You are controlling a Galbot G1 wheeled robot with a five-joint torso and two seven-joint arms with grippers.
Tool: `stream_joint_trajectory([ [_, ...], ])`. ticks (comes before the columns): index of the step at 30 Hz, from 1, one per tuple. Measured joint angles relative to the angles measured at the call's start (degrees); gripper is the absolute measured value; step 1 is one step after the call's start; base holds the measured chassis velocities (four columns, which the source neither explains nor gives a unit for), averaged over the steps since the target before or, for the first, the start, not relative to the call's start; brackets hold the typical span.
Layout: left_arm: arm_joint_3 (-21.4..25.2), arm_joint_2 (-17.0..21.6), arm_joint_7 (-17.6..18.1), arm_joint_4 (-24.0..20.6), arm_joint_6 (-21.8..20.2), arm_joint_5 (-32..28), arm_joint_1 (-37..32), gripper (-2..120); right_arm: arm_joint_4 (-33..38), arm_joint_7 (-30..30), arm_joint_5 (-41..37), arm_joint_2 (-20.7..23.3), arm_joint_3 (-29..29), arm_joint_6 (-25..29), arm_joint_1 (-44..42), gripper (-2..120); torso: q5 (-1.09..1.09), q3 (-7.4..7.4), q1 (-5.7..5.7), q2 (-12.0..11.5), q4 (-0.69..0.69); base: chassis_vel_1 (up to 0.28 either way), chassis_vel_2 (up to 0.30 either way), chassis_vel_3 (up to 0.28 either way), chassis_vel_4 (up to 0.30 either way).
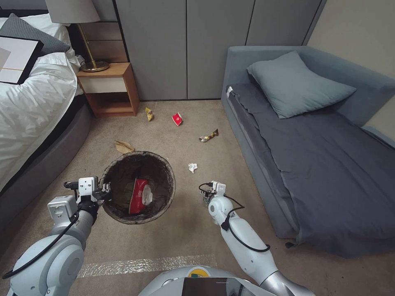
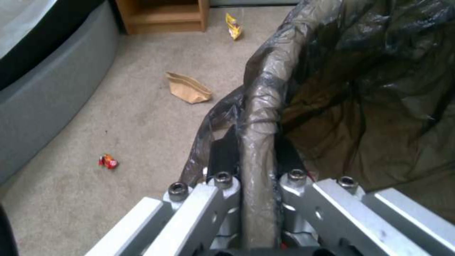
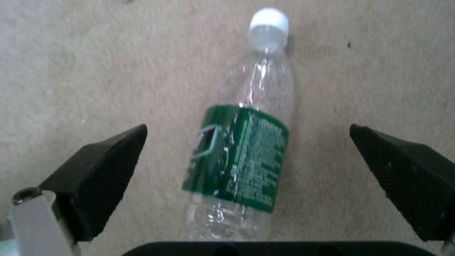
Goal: Pick up the trash bin, then pick up the garbage from the floor and place it into the trash bin.
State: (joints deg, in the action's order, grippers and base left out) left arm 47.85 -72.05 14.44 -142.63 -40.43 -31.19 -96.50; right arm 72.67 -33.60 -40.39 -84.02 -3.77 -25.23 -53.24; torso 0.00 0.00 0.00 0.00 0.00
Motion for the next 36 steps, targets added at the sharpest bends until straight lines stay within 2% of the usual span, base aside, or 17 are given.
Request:
stream_joint_trajectory([
  [15,0.07,-0.27,-0.07,0.15,0.06,0.03,-0.01,4,-6.89,0.93,4.21,-3.05,-0.79,1.17,0.94,100,0.00,0.00,0.00,0.00,0.00,0.000,0.000,0.000,0.000],
  [31,-0.02,-0.47,-0.09,0.28,0.08,0.21,0.05,4,-10.60,1.90,5.97,-5.19,-1.33,1.92,2.22,100,0.00,0.00,0.00,0.00,0.00,0.000,0.000,0.000,0.000],
  [34,-0.05,-0.52,-0.09,0.39,0.08,0.26,0.07,4,-10.57,2.02,5.99,-5.22,-1.27,2.02,2.22,94,0.00,0.00,0.00,0.00,0.00,0.000,0.000,0.000,0.000],
  [35,-0.11,-0.54,-0.09,0.49,0.09,0.28,0.12,4,-10.39,2.08,5.99,-5.22,-1.20,2.10,2.16,86,0.00,0.00,0.00,0.00,0.00,0.000,0.000,0.000,0.000],
  [36,-0.11,-0.54,-0.09,0.49,0.09,0.28,0.12,4,-10.39,2.08,5.99,-5.22,-1.20,2.10,2.16,86,0.00,0.00,0.00,0.00,0.00,0.000,0.000,0.000,0.000],
])
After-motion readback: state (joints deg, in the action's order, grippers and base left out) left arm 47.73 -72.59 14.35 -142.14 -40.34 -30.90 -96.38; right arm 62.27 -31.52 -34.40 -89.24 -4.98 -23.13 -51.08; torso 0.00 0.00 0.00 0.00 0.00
